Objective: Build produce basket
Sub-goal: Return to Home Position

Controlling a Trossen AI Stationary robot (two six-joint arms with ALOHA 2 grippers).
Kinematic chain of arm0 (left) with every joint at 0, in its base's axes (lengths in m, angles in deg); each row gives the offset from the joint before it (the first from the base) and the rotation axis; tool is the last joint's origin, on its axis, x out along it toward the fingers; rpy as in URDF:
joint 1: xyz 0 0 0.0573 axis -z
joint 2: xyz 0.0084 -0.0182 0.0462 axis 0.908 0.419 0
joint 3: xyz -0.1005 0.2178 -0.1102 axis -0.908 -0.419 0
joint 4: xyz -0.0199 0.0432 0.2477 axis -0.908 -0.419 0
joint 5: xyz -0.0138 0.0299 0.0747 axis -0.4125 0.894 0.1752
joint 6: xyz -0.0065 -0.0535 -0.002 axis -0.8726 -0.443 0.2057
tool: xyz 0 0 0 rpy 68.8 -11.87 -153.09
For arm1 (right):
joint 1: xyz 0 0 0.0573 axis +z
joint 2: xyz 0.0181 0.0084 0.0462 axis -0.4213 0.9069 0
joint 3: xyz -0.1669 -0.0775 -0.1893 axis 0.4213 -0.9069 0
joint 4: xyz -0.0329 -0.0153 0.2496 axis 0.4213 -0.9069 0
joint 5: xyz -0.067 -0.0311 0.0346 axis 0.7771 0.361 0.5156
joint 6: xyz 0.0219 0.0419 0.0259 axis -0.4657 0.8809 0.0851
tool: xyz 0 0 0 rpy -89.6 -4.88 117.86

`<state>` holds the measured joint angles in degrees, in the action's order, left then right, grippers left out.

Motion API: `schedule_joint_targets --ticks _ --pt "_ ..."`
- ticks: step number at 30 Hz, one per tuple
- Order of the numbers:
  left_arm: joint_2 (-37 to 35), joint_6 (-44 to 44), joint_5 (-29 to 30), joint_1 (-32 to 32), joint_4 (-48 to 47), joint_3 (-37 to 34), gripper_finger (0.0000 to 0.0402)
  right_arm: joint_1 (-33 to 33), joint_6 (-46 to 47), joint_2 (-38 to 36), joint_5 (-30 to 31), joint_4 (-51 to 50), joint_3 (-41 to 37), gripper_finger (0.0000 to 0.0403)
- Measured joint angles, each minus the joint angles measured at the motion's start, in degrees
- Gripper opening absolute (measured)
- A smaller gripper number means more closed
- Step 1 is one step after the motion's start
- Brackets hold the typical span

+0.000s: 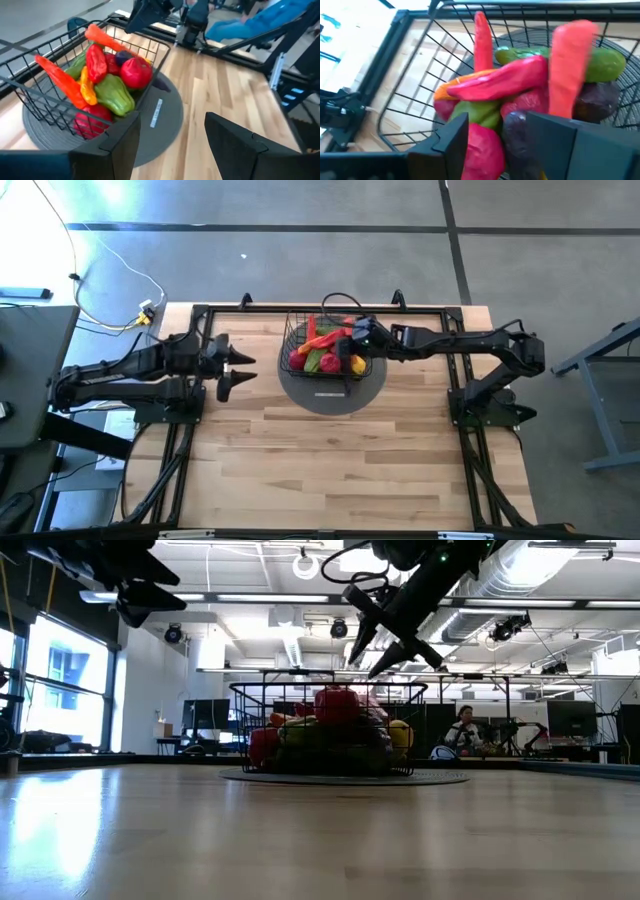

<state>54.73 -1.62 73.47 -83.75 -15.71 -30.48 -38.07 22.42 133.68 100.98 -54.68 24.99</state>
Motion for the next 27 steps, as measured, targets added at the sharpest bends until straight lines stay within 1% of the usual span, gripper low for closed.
schedule_joint_targets --ticks 12,19,23,27 --pt "-14.6 -4.6 0.2 3.6 0.1 -7.4 0.0211 0.5 -1.7 -0.1 0.2 0.1 4.7 0.0183" --pt "-24.3 -8.3 -0.3 5.6 0.1 -12.6 0.0211 3.4 -5.0 -0.1 0.7 0.1 7.4 0.0183" --pt "-30.0 -8.4 -0.4 6.6 0.2 -15.8 0.0211 5.7 -5.6 -0.1 1.7 0.2 8.8 0.0183" --pt "-29.7 -9.0 -0.1 6.7 1.0 -18.3 0.0211 8.3 -6.5 -0.1 4.3 0.2 10.0 0.0183"
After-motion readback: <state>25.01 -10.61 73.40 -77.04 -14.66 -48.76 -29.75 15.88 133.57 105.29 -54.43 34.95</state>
